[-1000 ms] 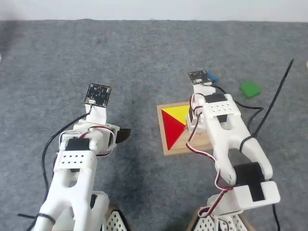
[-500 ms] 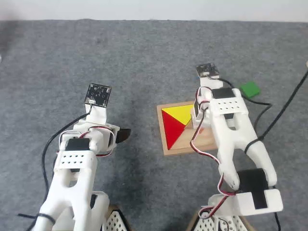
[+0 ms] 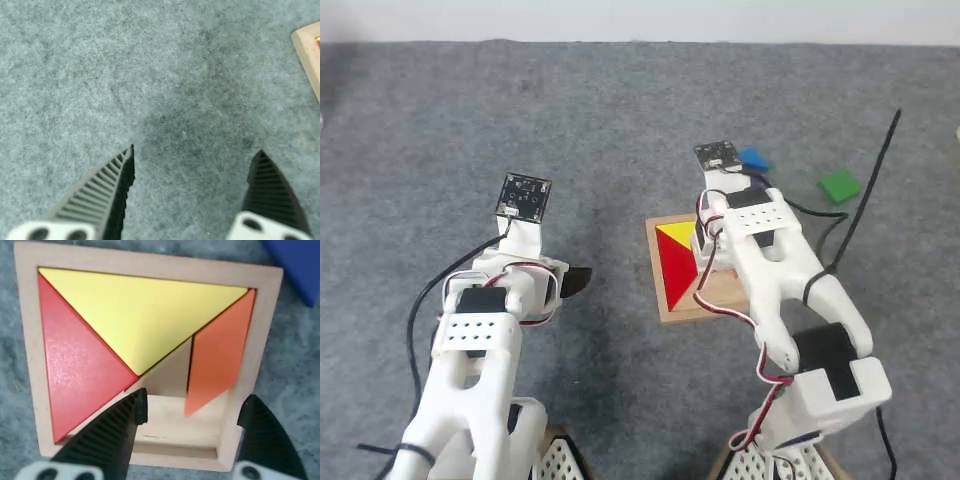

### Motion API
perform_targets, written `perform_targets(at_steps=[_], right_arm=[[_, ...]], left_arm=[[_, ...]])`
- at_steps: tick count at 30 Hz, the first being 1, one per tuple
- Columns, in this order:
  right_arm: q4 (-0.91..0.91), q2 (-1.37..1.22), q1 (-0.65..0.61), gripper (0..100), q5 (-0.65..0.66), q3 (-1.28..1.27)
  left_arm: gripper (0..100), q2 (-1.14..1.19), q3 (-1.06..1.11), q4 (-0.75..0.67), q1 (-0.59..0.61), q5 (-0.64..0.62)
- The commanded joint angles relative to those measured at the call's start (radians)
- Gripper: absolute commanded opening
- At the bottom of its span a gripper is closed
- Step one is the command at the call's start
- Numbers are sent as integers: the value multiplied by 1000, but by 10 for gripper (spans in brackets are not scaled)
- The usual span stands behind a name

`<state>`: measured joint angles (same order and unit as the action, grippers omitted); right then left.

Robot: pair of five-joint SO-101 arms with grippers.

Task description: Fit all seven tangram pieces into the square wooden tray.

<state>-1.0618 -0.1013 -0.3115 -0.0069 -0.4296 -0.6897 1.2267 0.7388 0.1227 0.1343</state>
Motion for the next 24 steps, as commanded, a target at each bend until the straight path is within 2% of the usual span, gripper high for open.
perform_targets(at_steps=[1, 9, 13, 24], right_arm=[[5, 21, 4, 299, -12, 54], [-114, 254, 110, 299, -6, 49], [-196, 335, 145, 299, 66, 28], [-67, 185, 151, 299, 71, -103]], left_arm=[[346, -25, -4, -15, -3, 9], [346, -25, -4, -15, -3, 9], [346, -25, -4, -15, -3, 9], [346, -25, -4, -15, -3, 9]])
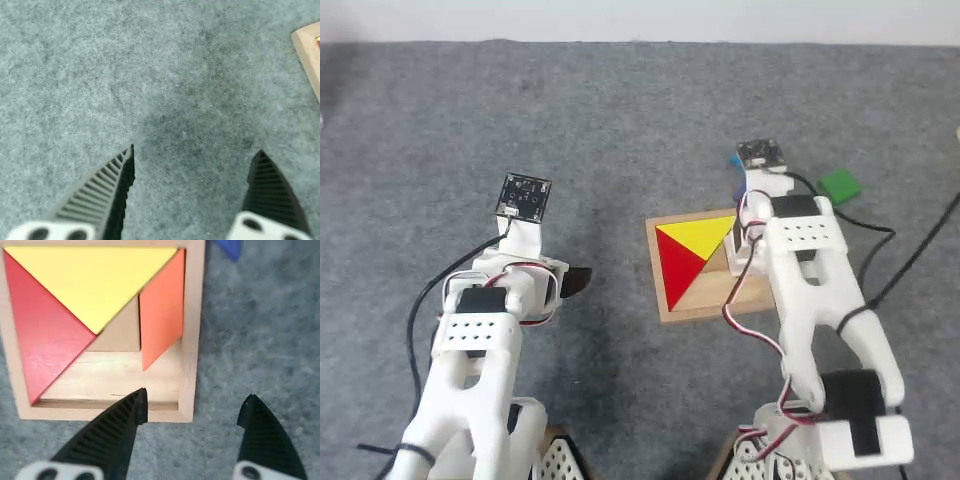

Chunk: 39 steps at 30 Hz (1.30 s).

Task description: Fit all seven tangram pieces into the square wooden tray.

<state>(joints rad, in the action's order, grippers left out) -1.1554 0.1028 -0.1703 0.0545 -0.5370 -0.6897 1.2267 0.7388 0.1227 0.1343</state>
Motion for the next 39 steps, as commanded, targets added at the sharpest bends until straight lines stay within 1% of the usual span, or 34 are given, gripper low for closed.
perform_targets(at_steps=[1, 8, 17, 29, 39], right_arm=[[33, -35, 8, 299, 9, 6], [116, -130, 10, 299, 11, 11], [116, -242, 15, 299, 11, 104], [114, -101, 16, 299, 11, 101], [124, -93, 15, 299, 11, 95]], left_arm=[[346, -25, -4, -15, -3, 9], [346, -25, -4, -14, -3, 9], [346, -25, -4, -14, -3, 9], [346, -25, -4, -14, -3, 9], [346, -25, -4, -14, -3, 9]])
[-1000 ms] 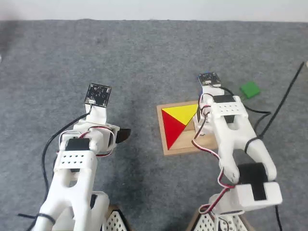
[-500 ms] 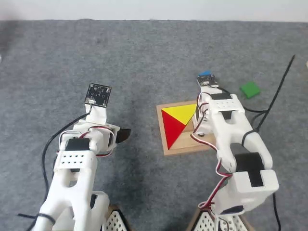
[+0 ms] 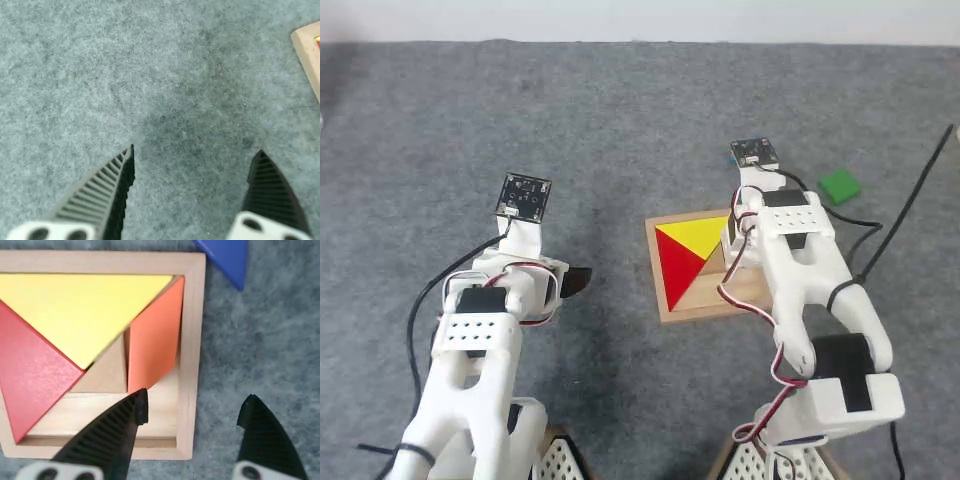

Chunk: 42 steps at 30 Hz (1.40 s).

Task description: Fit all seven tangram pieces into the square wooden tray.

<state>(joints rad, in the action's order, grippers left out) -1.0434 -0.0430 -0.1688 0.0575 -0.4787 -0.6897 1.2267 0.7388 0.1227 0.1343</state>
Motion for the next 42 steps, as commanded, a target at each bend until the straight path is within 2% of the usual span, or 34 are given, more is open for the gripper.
perform_targets(at_steps=[1, 12, 24, 42], right_arm=[[12, 53, 13, 299, 8, 37], [-58, 113, -61, 299, -17, 14], [30, 4, -151, 299, -38, 15], [-7, -8, -153, 299, -29, 14]], left_arm=[[346, -25, -4, -14, -3, 9], [346, -25, -4, -14, -3, 9], [346, -25, -4, -14, -3, 9], [346, -25, -4, -14, -3, 9]])
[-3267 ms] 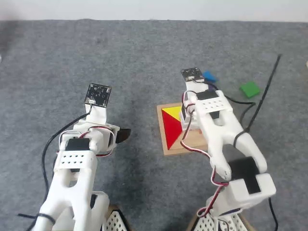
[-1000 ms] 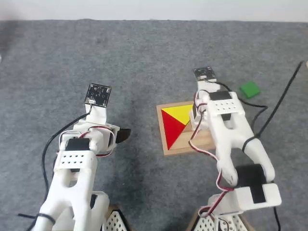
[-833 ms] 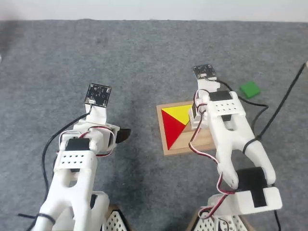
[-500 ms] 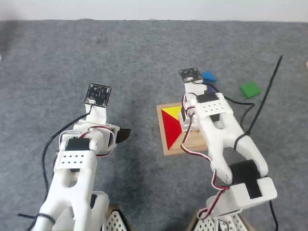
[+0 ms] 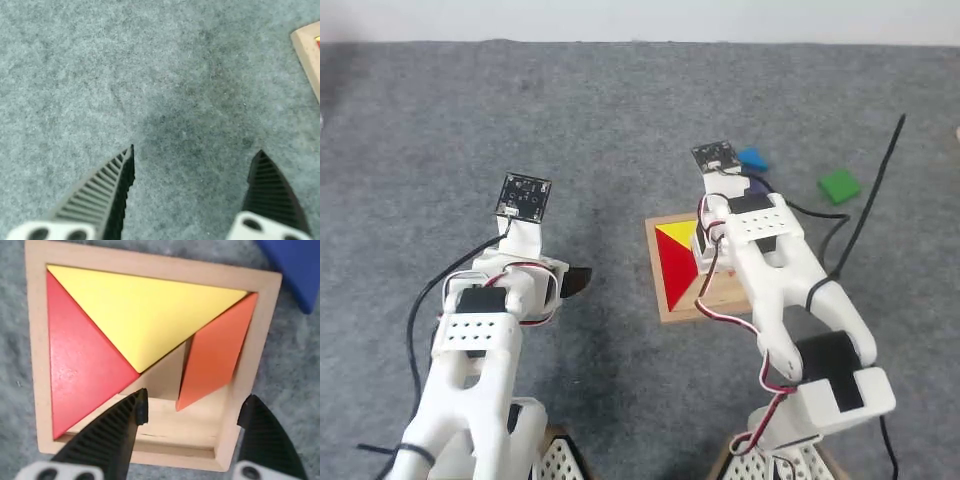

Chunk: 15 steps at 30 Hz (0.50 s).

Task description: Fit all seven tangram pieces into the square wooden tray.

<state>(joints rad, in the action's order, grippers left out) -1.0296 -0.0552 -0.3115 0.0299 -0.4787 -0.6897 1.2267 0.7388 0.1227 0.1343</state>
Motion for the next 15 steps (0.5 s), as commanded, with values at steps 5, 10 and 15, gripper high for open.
perform_targets(at_steps=[5, 10, 15], right_arm=[[-47, 4, -36, 299, 18, 12], [-45, 8, -41, 299, 28, -6], [-45, 13, -33, 299, 32, -6]], left_arm=[[346, -25, -4, -14, -3, 9], [346, -25, -4, -15, -3, 9], [346, -25, -4, -15, -3, 9]])
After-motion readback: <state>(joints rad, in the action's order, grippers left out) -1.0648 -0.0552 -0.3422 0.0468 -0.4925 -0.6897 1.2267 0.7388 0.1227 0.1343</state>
